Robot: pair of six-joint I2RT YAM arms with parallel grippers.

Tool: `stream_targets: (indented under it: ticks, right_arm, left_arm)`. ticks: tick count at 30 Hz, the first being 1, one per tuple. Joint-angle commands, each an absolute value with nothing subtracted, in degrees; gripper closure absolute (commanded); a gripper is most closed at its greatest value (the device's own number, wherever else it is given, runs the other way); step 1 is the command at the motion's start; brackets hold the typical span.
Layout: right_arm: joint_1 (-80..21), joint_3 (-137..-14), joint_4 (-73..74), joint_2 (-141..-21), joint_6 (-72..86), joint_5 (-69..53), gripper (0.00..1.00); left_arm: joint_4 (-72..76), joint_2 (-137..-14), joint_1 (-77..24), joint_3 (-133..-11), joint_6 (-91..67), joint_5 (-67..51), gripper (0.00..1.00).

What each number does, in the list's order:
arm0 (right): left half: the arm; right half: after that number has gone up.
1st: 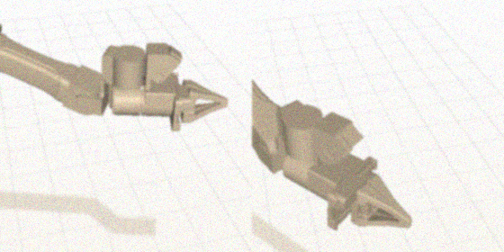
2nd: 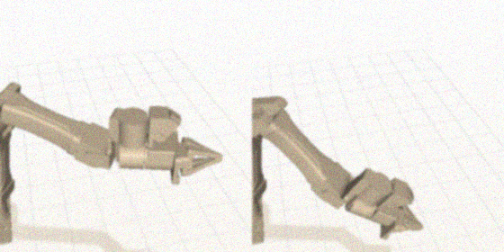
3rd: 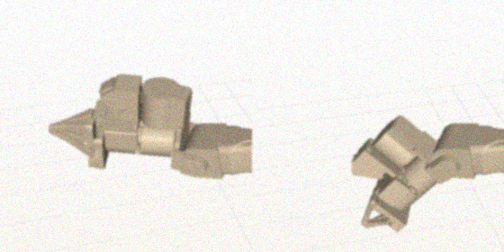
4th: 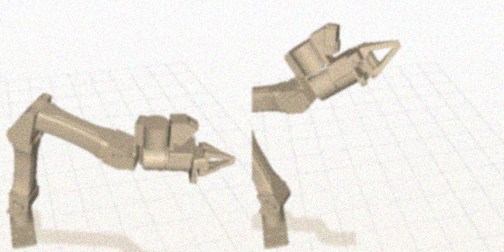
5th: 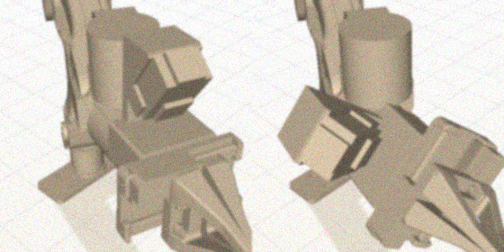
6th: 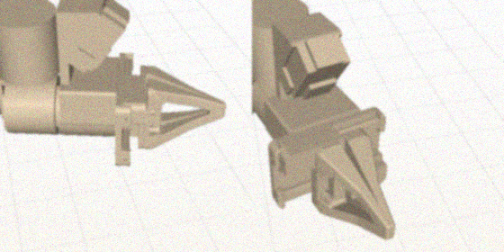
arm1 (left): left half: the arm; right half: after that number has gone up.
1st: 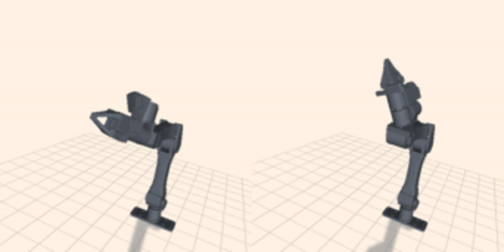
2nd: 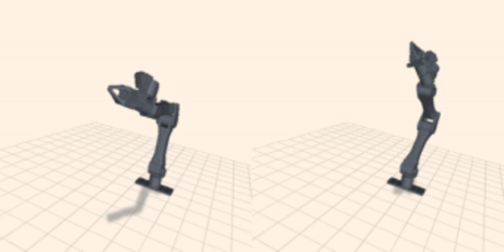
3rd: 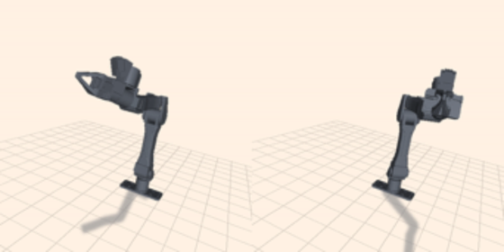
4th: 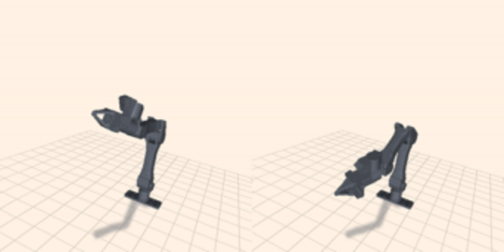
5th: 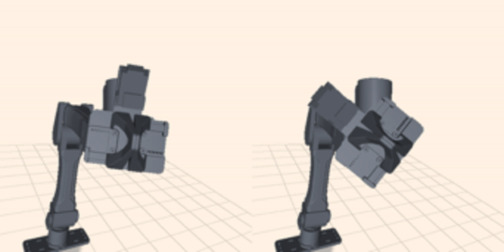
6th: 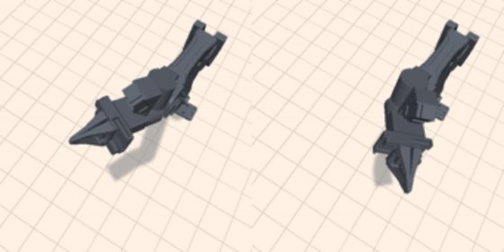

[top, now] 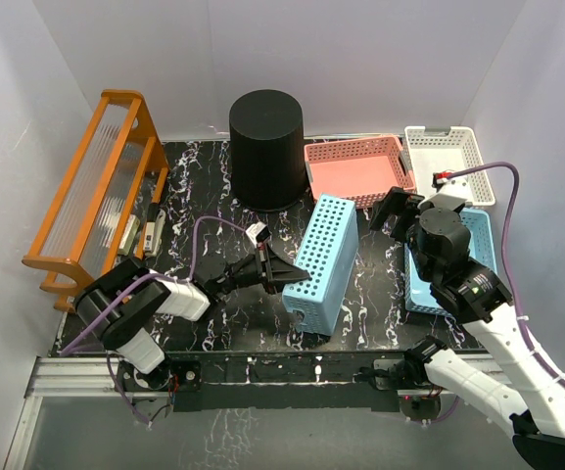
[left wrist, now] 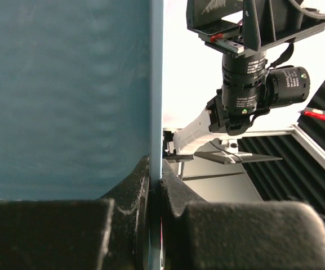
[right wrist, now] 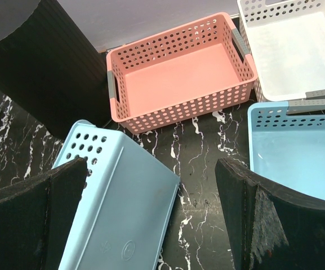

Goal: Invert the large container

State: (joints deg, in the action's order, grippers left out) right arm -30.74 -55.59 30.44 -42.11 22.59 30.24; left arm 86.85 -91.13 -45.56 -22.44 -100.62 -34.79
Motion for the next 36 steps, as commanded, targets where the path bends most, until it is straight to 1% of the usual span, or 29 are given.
stream_targets:
  ticks: [1, 2, 3, 6, 11, 12, 14, 15, 16, 17, 18, 20, 22, 24, 27, 31, 36]
  right_arm:
    - [-30.7, -55.7, 28.4, -41.6, 22.7, 30.4, 0.02]
    - [-30.6, -55.6, 28.4, -41.6, 22.8, 30.2, 0.02]
    - [-30.6, -55.5, 28.3, -41.7, 22.9, 29.9, 0.02]
    - [-30.6, -54.6, 28.1, -42.1, 24.0, 28.0, 0.02]
    - [-30.7, -52.8, 27.5, -44.0, 27.6, 17.4, 0.02]
    - [-30.7, -52.4, 27.6, -44.4, 28.4, 16.3, 0.02]
    - [-30.7, -51.0, 27.6, -44.9, 29.3, 14.3, 0.02]
    - [-30.7, -50.4, 27.4, -45.1, 29.6, 12.9, 0.02]
    - [-30.7, -49.8, 27.2, -45.2, 29.8, 11.8, 0.02]
    - [-30.7, -49.2, 27.1, -45.4, 30.1, 10.8, 0.02]
    - [-30.6, -48.8, 27.1, -45.7, 30.5, 9.9, 0.02]
    - [-30.7, -48.1, 27.1, -46.4, 30.8, 8.1, 0.02]
    - [-30.7, -47.3, 27.0, -47.0, 31.0, 6.5, 0.02]
    - [-30.7, -46.1, 26.9, -47.8, 31.0, 4.4, 0.02]
    - [-30.7, -44.3, 26.9, -49.6, 31.3, 0.8, 0.02]
    - [-30.7, -41.3, 25.8, -51.7, 32.0, -3.9, 0.02]
    - [-30.7, -39.3, 23.5, -52.7, 33.3, -7.0, 0.02]
  left_arm:
    - [101.0, -91.8, -45.8, -19.8, -102.7, -32.0, 1.0]
    - [100.8, -91.9, -45.8, -18.9, -102.7, -31.7, 0.96]
    - [100.7, -91.8, -45.7, -18.1, -102.7, -31.4, 0.87]
    - [99.3, -90.9, -45.3, -15.6, -102.0, -30.9, 0.76]
    - [90.1, -85.0, -41.5, -11.4, -98.4, -32.2, 0.57]
    - [86.7, -82.6, -40.6, -10.7, -97.4, -32.7, 0.48]
    - [76.8, -76.1, -38.5, -10.0, -94.3, -33.2, 0.31]
    - [68.5, -70.3, -37.7, -10.3, -91.1, -33.3, 0.21]
    - [58.7, -65.7, -36.9, -11.3, -87.5, -33.2, 0.12]
    - [42.6, -61.2, -36.4, -13.4, -82.8, -32.5, 0.03]
    - [29.8, -56.7, -35.9, -16.2, -77.5, -29.9, 0.02]
    - [6.2, -50.3, -35.3, -23.5, -68.0, -22.6, 0.01]
    - [-8.8, -47.3, -34.7, -29.6, -61.4, -16.4, 0.01]
    - [-18.8, -46.9, -34.4, -35.0, -56.2, -11.5, 0.01]
    - [-26.0, -49.3, -34.3, -40.3, -51.4, -8.7, 0.01]
    - [-30.8, -53.6, -34.3, -44.8, -47.5, -6.4, 0.01]
    - [-36.6, -56.6, -34.3, -48.9, -43.5, -0.1, 0.01]
